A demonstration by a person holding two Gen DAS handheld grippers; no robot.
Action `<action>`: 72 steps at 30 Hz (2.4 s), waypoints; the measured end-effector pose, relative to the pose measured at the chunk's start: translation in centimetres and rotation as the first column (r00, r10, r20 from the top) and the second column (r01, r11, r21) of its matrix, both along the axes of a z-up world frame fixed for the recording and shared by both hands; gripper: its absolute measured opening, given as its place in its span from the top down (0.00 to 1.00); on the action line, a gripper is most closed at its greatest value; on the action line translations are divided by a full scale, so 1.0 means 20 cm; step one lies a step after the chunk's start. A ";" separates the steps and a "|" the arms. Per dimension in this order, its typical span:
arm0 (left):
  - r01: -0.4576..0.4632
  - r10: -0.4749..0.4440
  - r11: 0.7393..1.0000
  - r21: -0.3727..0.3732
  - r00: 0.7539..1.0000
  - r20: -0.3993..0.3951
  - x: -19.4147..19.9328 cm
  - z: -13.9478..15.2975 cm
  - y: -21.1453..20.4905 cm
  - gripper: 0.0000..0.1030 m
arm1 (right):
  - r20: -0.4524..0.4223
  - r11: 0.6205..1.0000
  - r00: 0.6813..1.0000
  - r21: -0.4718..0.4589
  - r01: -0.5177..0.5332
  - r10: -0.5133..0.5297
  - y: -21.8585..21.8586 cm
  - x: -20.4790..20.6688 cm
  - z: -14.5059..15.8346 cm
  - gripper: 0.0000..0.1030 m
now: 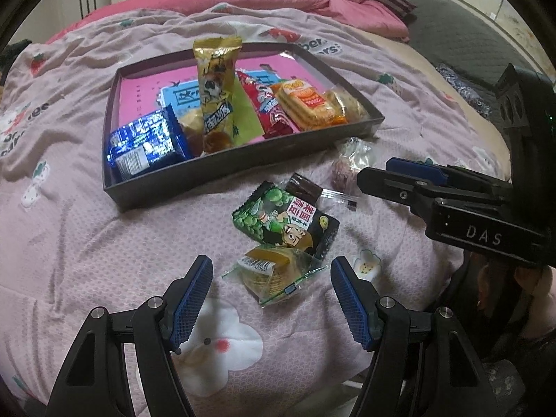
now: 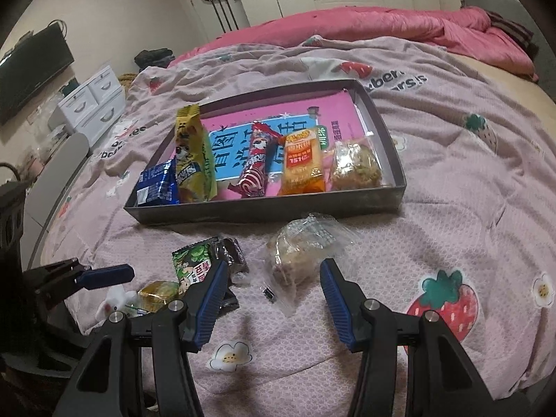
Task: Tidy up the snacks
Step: 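Grasp the clear-wrapped cake with the left tool while the right tool grasps the clear pastry bag, then lift and carry the cake with the left tool while the right tool carries the pastry bag over the tray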
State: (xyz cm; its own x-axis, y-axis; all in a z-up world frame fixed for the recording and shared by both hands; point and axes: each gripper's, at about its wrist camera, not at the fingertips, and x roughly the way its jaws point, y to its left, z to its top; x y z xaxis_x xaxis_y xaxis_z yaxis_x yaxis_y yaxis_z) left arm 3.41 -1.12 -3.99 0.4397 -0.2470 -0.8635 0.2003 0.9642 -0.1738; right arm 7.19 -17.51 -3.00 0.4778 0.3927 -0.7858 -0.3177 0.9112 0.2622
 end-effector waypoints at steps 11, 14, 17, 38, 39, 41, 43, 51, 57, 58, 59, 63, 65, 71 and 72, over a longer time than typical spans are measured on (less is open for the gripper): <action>-0.012 0.012 1.000 -0.009 0.999 -0.037 0.03 -0.07 -0.01 0.30 | -0.113 0.992 0.990 0.088 0.091 -0.081 -0.01 0.12 -0.14 0.47; -0.008 0.007 1.000 -0.015 0.999 -0.046 0.04 -0.08 -0.02 0.30 | -0.125 0.986 0.987 0.121 0.119 -0.104 -0.02 0.16 -0.16 0.46; -0.008 0.006 1.000 -0.029 0.998 -0.055 0.05 -0.10 -0.02 0.30 | -0.125 0.983 0.986 0.137 0.125 -0.108 -0.02 0.19 -0.18 0.45; -0.014 0.011 0.995 -0.101 0.999 -0.032 0.03 -0.04 0.04 0.59 | 0.034 0.998 0.998 0.053 0.041 -0.043 -0.07 0.13 -0.08 0.59; -0.019 0.017 0.994 -0.104 1.000 -0.021 0.02 -0.02 0.05 0.59 | 0.044 0.997 0.998 0.058 0.047 -0.050 -0.09 0.13 -0.06 0.59; -0.031 0.033 0.993 -0.111 0.999 0.011 0.01 0.02 0.07 0.59 | 0.060 0.997 0.997 0.061 0.052 -0.056 -0.10 0.12 -0.04 0.59; -0.043 0.047 0.992 -0.117 0.998 0.035 0.00 0.05 0.09 0.59 | 0.081 0.996 0.995 0.063 0.055 -0.060 -0.11 0.11 -0.01 0.59; -0.090 0.106 0.989 -0.116 0.985 0.135 -0.01 0.16 0.15 0.59 | 0.171 0.998 0.984 0.044 0.041 -0.048 -0.09 0.07 0.09 0.59; -0.127 0.144 0.987 -0.099 0.969 0.198 0.00 0.22 0.20 0.59 | 0.224 0.999 0.974 0.029 0.020 -0.026 -0.06 0.04 0.15 0.59; -0.133 0.151 0.986 -0.099 0.967 0.204 0.00 0.23 0.21 0.59 | 0.229 0.999 0.973 0.027 0.019 -0.025 -0.06 0.04 0.16 0.59; -0.142 0.160 0.985 -0.099 0.964 0.210 0.00 0.23 0.22 0.59 | 0.234 0.999 0.972 0.027 0.017 -0.023 -0.05 0.04 0.17 0.59; -0.177 0.194 0.980 -0.092 0.953 0.234 0.04 0.25 0.27 0.59 | 0.247 0.999 0.969 0.030 0.013 -0.020 -0.04 0.05 0.19 0.59; -0.187 0.205 0.978 -0.093 0.949 0.241 0.05 0.25 0.28 0.59 | 0.256 1.000 0.966 0.027 0.013 -0.020 -0.03 0.05 0.20 0.59; -0.219 0.232 0.972 -0.080 0.935 0.268 0.11 0.26 0.31 0.59 | 0.286 1.000 0.958 0.017 0.015 -0.019 0.00 0.06 0.23 0.59; -0.223 0.237 0.971 -0.080 0.933 0.270 0.12 0.26 0.32 0.59 | 0.286 1.000 0.958 0.020 0.014 -0.019 0.00 0.07 0.24 0.59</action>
